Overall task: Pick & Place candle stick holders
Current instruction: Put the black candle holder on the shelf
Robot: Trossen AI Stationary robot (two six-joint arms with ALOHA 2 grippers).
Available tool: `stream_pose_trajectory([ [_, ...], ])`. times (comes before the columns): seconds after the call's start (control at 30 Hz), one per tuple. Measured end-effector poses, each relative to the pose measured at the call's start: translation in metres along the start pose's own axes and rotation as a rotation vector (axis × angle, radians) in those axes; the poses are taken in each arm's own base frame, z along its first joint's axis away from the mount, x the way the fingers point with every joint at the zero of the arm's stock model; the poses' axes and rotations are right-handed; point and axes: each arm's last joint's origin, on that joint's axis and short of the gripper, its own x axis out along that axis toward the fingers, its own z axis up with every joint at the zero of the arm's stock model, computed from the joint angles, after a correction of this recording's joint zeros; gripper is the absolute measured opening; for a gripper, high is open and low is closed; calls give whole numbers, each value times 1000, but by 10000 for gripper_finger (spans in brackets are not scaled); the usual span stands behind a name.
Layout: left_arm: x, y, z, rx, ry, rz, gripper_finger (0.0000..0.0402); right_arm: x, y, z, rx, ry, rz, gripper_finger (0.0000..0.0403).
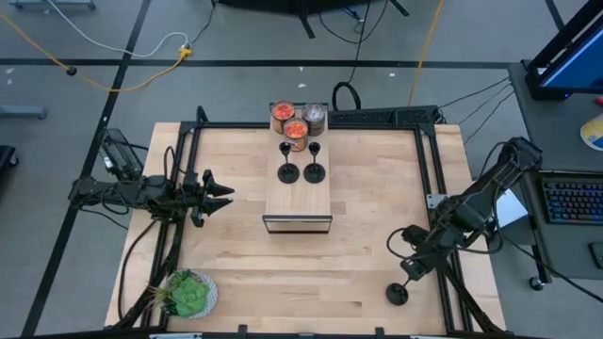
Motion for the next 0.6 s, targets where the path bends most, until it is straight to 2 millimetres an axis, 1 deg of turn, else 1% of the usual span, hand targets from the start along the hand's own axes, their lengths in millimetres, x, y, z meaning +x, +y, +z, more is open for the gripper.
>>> stream_pose_trajectory([
  [0.3, 0, 0, 0, -2, 0, 0, 175, -5, 6, 9, -54, -56, 81, 5],
  [0.6, 0, 0, 0, -5, 0, 0, 175, -9, 22, 16, -116, -135, 246, 3],
])
